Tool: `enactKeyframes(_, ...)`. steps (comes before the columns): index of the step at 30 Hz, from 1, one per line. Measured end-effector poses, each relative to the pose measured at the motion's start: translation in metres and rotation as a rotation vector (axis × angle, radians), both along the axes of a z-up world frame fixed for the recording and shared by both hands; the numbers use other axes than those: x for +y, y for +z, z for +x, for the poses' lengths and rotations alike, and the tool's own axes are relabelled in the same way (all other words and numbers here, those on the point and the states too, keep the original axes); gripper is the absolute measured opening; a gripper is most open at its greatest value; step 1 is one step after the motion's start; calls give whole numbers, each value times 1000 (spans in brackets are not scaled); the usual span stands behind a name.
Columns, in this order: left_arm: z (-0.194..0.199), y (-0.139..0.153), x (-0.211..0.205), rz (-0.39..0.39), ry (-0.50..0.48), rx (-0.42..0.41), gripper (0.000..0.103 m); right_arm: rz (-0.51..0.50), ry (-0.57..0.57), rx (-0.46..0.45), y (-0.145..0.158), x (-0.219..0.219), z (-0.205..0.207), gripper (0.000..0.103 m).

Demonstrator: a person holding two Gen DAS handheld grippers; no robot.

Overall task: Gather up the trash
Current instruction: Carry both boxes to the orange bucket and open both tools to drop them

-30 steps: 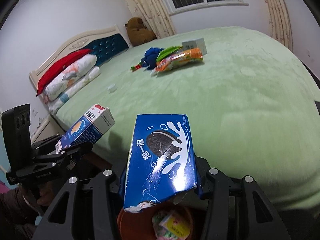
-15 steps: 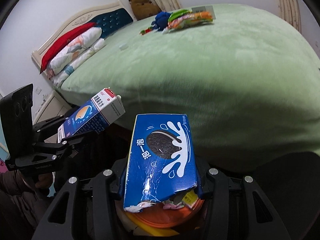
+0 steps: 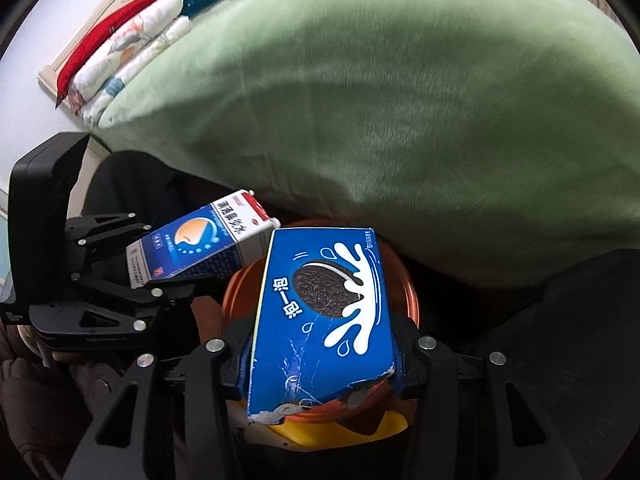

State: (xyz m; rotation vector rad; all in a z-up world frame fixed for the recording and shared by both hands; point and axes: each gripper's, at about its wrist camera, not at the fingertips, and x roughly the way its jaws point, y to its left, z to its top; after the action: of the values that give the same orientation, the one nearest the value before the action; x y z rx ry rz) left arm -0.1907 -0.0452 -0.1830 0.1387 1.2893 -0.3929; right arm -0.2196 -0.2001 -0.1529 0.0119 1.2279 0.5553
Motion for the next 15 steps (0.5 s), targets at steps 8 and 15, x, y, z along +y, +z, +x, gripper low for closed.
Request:
enactKeyframes(8,14,-29,-9,60,-31,107,52,-58,36,113,-33,5,9,49)
enactKeyframes(15,25,-45,-13,86,-34,168,52,-95,68,168,-50,12,15,51)
